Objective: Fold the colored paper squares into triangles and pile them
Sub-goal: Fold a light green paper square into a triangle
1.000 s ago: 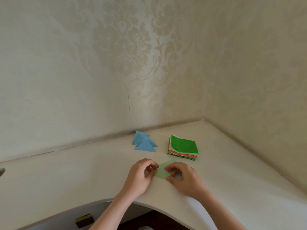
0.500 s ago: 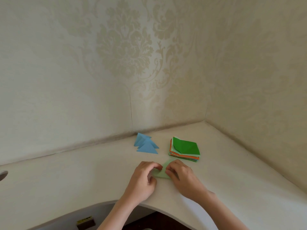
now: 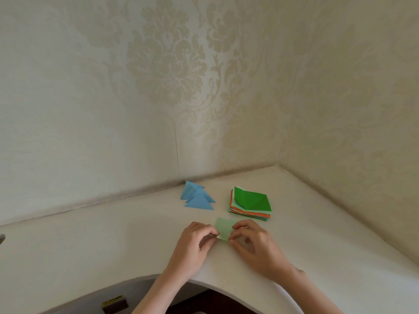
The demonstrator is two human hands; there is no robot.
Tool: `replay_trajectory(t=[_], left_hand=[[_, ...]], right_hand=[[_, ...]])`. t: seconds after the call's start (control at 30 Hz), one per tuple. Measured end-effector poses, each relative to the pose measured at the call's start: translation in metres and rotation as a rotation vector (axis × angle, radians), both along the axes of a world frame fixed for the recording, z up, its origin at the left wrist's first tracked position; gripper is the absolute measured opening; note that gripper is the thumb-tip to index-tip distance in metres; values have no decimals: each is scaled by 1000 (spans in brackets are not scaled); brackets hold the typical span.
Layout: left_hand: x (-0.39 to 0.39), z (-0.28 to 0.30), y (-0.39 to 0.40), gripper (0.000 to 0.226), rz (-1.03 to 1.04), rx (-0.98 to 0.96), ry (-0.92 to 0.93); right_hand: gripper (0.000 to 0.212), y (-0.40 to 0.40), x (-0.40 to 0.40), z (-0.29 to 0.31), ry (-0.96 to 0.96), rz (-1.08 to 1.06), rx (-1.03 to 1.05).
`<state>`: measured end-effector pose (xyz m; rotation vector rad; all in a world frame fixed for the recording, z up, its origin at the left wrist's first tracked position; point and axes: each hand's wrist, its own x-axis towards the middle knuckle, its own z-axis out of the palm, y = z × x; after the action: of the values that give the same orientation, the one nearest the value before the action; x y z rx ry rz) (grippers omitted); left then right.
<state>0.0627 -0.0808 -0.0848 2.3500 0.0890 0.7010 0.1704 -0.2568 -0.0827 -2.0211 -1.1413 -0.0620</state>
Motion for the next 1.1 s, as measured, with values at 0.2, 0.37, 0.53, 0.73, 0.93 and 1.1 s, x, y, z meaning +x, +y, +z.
replay_trajectory(t=[0.2, 0.37, 0.53, 0.73, 0.93, 1.1], left_hand=[[0, 0, 0, 11, 38, -39, 42], [5, 0, -1, 16, 93, -132, 67], [14, 1, -5, 15, 182, -163, 74], [19, 3, -13, 24, 240, -71, 83], [20, 2, -13, 28, 265, -65, 89], [18, -1, -7, 26, 235, -112, 104]], right_hand=[[15, 7, -5, -6, 13, -46, 16], [13, 13, -5, -6, -26, -67, 23], [15, 19, -4, -9, -26, -180, 35], [21, 24, -6, -10, -15, -236, 42], [22, 22, -4, -9, 31, -225, 60], [23, 21, -3, -2, 113, -192, -22]])
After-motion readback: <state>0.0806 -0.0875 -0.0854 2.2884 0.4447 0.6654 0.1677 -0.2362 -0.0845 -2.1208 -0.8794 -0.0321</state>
